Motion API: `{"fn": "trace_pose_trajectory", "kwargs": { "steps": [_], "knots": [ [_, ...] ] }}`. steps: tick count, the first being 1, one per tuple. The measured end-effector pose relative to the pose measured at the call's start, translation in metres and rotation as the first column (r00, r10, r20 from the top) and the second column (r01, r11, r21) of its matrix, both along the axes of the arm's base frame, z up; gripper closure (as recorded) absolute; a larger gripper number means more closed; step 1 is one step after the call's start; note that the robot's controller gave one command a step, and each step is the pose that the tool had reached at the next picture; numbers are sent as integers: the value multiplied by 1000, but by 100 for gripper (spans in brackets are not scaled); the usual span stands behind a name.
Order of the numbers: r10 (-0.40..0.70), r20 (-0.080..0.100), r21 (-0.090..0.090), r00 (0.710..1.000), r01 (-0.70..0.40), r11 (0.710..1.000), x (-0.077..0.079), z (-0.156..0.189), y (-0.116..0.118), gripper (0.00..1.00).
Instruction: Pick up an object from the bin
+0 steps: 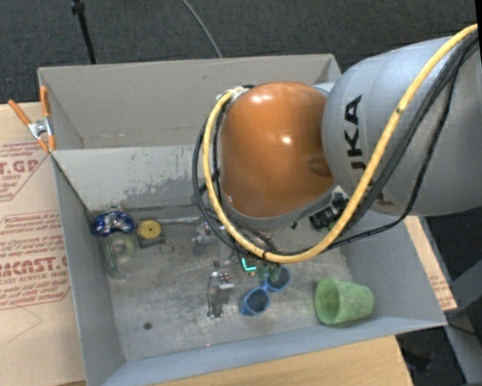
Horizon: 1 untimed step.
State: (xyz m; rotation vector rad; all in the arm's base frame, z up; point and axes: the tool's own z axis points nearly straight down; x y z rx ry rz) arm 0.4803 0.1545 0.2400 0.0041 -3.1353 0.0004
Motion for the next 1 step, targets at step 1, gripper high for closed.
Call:
{"fn": "trace_pose_trajectory", "kwargs": {
  "steps": [1],
  "knots": [
    [163,4,-1,987,-163,987,24,-48,-63,0]
  ]
}}
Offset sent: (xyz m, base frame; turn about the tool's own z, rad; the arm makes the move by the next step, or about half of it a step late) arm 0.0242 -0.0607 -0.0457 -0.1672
